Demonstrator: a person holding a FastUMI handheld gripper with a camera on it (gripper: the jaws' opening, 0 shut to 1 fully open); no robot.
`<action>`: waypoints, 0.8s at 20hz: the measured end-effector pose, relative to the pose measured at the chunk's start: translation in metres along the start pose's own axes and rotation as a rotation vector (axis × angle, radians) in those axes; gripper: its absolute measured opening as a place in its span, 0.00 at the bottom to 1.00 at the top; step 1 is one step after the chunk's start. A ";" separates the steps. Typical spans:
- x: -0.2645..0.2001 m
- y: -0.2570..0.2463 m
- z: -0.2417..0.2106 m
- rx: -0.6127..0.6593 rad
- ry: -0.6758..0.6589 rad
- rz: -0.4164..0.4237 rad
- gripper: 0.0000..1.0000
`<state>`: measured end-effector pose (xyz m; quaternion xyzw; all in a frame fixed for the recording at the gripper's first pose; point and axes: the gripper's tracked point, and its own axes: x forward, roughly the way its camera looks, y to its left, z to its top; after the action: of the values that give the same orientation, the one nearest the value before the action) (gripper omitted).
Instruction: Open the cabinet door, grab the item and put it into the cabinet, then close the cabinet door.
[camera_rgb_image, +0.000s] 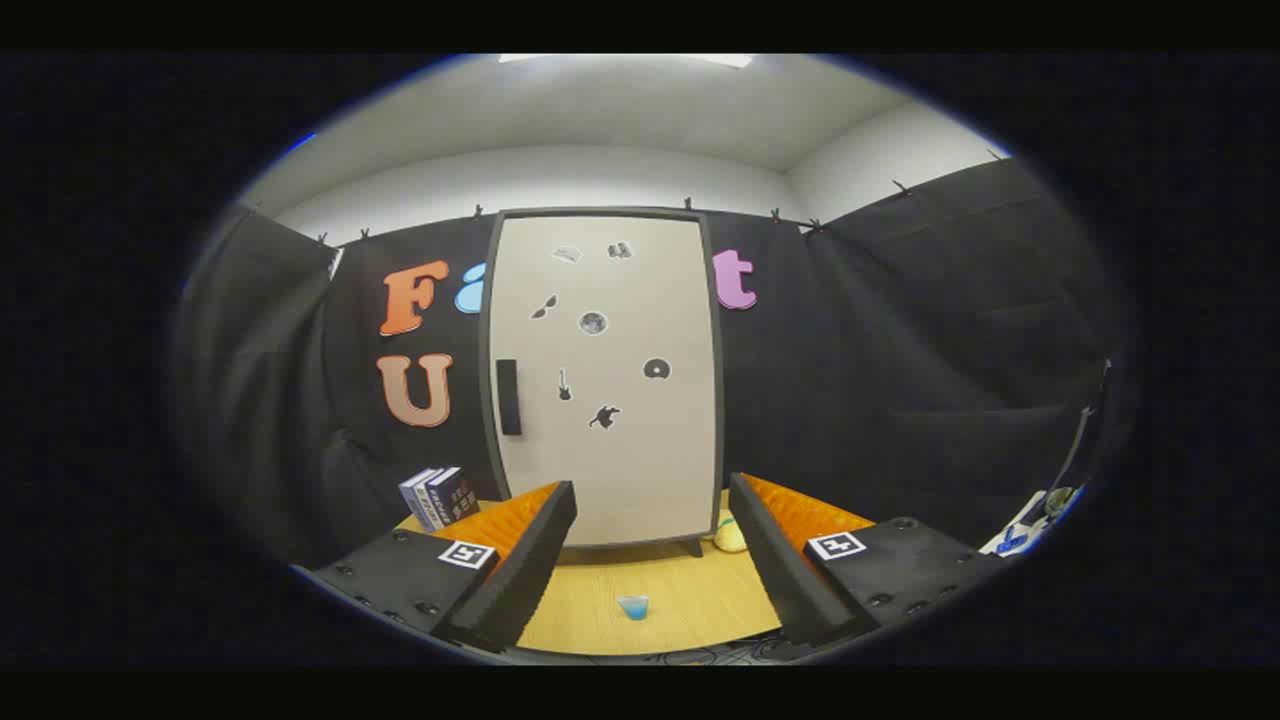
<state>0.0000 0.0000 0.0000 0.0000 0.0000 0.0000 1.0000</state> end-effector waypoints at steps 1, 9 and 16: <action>0.000 0.001 0.001 -0.002 -0.001 0.003 0.98; 0.002 -0.010 -0.003 0.017 0.012 -0.020 0.98; 0.008 -0.006 -0.006 0.043 0.014 -0.020 0.98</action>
<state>0.0079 -0.0062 -0.0062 0.0215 0.0069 -0.0101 0.9997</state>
